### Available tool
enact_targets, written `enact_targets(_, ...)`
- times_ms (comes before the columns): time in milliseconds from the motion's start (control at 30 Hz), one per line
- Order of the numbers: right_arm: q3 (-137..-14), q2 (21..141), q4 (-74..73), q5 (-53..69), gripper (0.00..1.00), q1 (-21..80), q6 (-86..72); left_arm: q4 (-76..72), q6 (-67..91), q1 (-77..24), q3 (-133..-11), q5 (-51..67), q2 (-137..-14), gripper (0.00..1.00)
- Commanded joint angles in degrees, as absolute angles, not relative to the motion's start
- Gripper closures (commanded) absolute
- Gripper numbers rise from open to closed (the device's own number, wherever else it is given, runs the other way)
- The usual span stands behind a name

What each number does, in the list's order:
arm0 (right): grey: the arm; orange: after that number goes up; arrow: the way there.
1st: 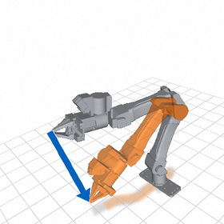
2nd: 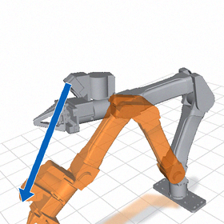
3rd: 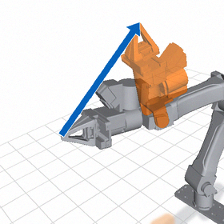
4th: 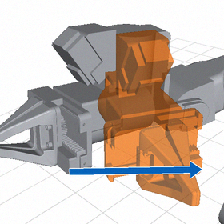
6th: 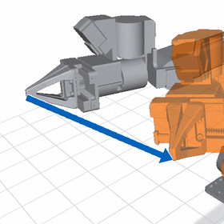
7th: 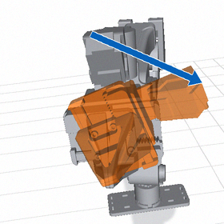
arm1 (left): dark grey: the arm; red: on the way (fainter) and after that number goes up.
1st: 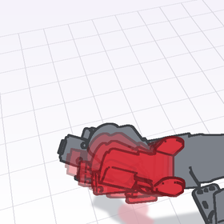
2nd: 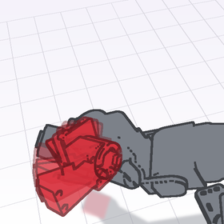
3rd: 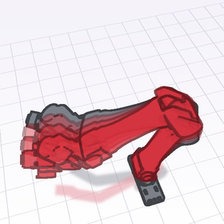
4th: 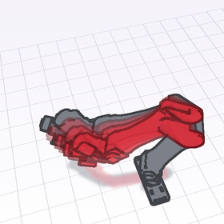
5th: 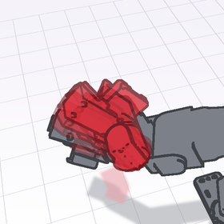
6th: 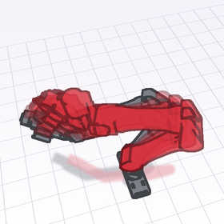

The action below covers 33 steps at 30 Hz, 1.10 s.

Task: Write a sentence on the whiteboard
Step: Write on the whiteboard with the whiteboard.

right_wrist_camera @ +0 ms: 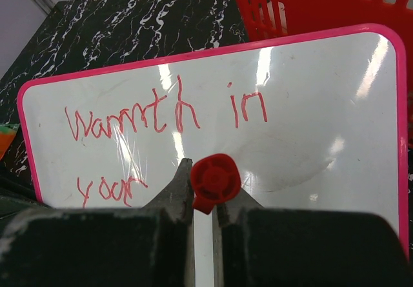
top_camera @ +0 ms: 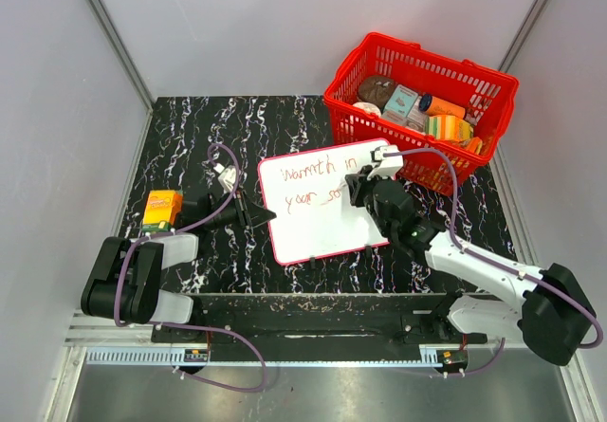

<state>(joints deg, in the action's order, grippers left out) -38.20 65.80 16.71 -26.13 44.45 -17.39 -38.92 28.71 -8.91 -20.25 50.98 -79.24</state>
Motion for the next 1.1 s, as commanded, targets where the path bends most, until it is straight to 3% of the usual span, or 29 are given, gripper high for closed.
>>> enact_targets(0, -39.5, 64.2, 18.5, -25.8, 1.0, 43.9, -16.7, -40.1, 24.7, -9.7, -21.7, 49.7, -78.7, 1.0)
enact_targets(233, -37.6, 58.9, 17.5, -27.8, 1.0, 43.9, -15.7, -40.1, 24.7, -9.7, -21.7, 49.8, -78.7, 1.0)
enact_targets(1067, -36.8, 63.9, 17.1, -28.2, 1.0, 42.9, -16.5, -40.0, 24.8, -9.7, -21.8, 49.7, -78.7, 1.0)
